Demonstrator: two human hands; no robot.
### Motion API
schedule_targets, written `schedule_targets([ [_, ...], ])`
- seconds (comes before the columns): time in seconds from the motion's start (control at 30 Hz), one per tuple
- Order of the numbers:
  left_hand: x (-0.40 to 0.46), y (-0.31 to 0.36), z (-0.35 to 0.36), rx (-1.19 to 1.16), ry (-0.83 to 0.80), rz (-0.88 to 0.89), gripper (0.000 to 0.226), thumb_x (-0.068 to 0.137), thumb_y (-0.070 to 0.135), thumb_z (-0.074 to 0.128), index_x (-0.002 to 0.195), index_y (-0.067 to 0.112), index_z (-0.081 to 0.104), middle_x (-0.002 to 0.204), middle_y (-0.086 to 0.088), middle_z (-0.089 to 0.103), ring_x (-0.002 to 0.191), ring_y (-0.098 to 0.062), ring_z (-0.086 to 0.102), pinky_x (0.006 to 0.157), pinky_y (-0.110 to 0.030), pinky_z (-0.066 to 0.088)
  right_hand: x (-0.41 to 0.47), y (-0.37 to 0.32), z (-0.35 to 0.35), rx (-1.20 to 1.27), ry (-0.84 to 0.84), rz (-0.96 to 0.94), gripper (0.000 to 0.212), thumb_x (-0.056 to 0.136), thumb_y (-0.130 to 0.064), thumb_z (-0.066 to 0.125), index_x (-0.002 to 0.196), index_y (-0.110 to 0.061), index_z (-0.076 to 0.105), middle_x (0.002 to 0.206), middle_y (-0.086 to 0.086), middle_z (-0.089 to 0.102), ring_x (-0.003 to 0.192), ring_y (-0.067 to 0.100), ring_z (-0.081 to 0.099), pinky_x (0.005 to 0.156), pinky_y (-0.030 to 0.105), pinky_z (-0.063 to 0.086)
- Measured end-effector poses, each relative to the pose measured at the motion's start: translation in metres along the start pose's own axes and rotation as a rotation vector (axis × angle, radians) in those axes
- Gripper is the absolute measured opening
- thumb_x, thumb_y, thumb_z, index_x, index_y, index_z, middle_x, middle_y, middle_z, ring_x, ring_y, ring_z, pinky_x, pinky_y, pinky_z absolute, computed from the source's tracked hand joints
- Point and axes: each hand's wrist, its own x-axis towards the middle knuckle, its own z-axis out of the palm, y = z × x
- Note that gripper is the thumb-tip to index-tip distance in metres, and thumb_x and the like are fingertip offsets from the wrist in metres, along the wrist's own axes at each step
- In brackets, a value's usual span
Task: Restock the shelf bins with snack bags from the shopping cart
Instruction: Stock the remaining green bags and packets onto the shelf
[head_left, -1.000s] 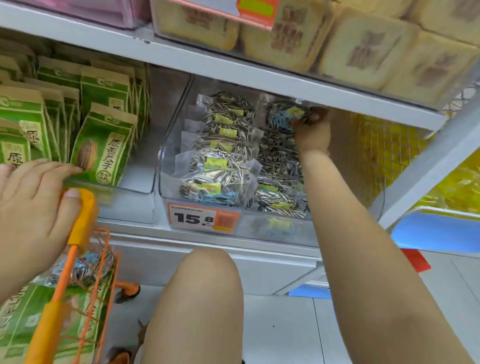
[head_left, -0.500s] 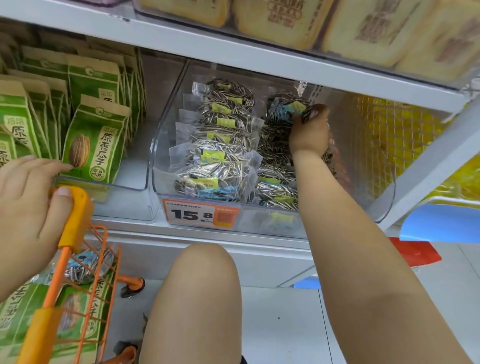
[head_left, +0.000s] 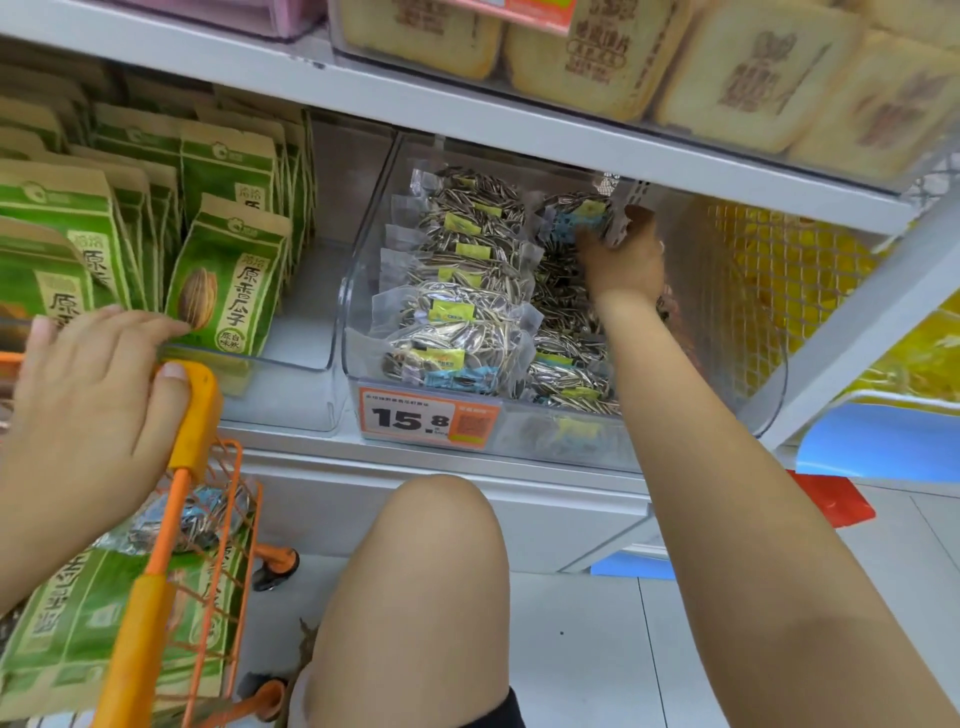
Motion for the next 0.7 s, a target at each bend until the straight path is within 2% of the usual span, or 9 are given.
schedule_targets([
  [0.1,-0.001,0.022,-0.014,0.016,0.069,-0.004,0.048,0.091,0.033,0.028,0.120,0.004,0.054,0.121,-0.018,0.054,0.121,-0.038,0.042,0.108,-0.056,0.023,-0.027,-0.021,-0.025,-0.025,-0.081,-0.055,0.049,0.092,-0.042,0.057,0.131,-0.014,0.048,0.127,0.008,0.059,0.114,0.027,0.057,0.084,0.030,0.044],
  [0.17,-0.002,0.024,-0.023,0.026,-0.020,-0.007,0.051,0.089,0.037,0.029,0.121,0.007,0.055,0.122,-0.016,0.057,0.124,-0.036,0.042,0.106,-0.054,0.022,-0.057,-0.033,-0.040,0.079,-0.064,-0.158,0.035,0.091,-0.041,0.059,0.117,-0.017,0.059,0.105,0.001,0.067,0.099,0.022,0.063,0.076,0.026,0.044],
  [0.3,-0.006,0.019,-0.048,-0.240,-0.121,-0.015,0.059,0.087,0.046,0.036,0.137,0.016,0.043,0.136,-0.005,0.051,0.131,-0.025,0.041,0.112,-0.043,0.018,-0.139,-0.067,-0.057,0.366,-0.084,-0.538,0.009,0.093,-0.028,0.060,0.096,-0.021,0.066,0.085,-0.015,0.064,0.080,-0.001,0.060,0.075,0.018,0.048],
  [0.37,-0.010,0.013,-0.067,-0.468,-0.167,-0.035,0.049,0.091,0.039,0.046,0.136,0.022,0.045,0.134,0.004,0.053,0.125,-0.014,0.046,0.107,-0.033,0.032,-0.180,-0.085,-0.051,0.363,-0.193,-0.704,0.009,0.093,-0.023,0.060,0.091,-0.018,0.067,0.081,-0.014,0.064,0.073,0.000,0.059,0.070,0.014,0.046],
  [0.43,-0.020,0.000,-0.087,-0.549,-0.266,-0.017,0.040,0.088,0.041,0.047,0.125,0.026,0.055,0.121,0.007,0.062,0.111,-0.009,0.057,0.095,-0.033,0.045,-0.217,-0.107,-0.037,0.348,-0.386,-0.736,0.018,0.090,-0.032,0.057,0.090,-0.018,0.068,0.077,-0.011,0.066,0.070,0.004,0.062,0.068,0.020,0.049],
  [0.5,-0.036,-0.020,-0.103,-0.480,-0.366,0.035,0.034,0.090,0.044,0.047,0.117,0.027,0.060,0.106,0.008,0.067,0.098,-0.007,0.061,0.087,-0.033,0.049,-0.245,-0.129,-0.017,0.276,-0.576,-0.744,0.024,0.088,-0.040,0.055,0.094,-0.022,0.068,0.075,-0.012,0.067,0.069,0.006,0.064,0.067,0.028,0.052],
  [0.57,-0.056,-0.046,-0.116,-0.305,-0.459,0.062,0.031,0.095,0.042,0.047,0.118,0.027,0.060,0.105,0.010,0.066,0.094,-0.005,0.061,0.082,-0.028,0.049,-0.266,-0.152,0.003,0.062,-0.719,-0.847,0.022,0.090,-0.040,0.056,0.099,-0.025,0.068,0.077,-0.014,0.064,0.074,0.008,0.064,0.069,0.033,0.051],
  [0.63,-0.076,-0.075,-0.128,-0.123,-0.549,0.036,0.032,0.096,0.041,0.045,0.121,0.025,0.057,0.106,0.009,0.066,0.093,-0.007,0.060,0.078,-0.026,0.048,-0.283,-0.172,0.024,-0.168,-0.847,-0.985,0.025,0.093,-0.042,0.054,0.111,-0.028,0.064,0.090,-0.012,0.068,0.089,0.013,0.064,0.073,0.030,0.048],
  [0.7,-0.095,-0.104,-0.136,0.005,-0.650,-0.042,0.034,0.097,0.042,0.043,0.123,0.023,0.053,0.094,0.011,0.064,0.082,-0.007,0.056,0.067,-0.021,0.043,-0.297,-0.188,0.050,-0.387,-0.958,-1.101,0.035,0.093,-0.047,0.051,0.122,-0.028,0.057,0.107,-0.007,0.068,0.100,0.018,0.062,0.073,0.030,0.047],
])
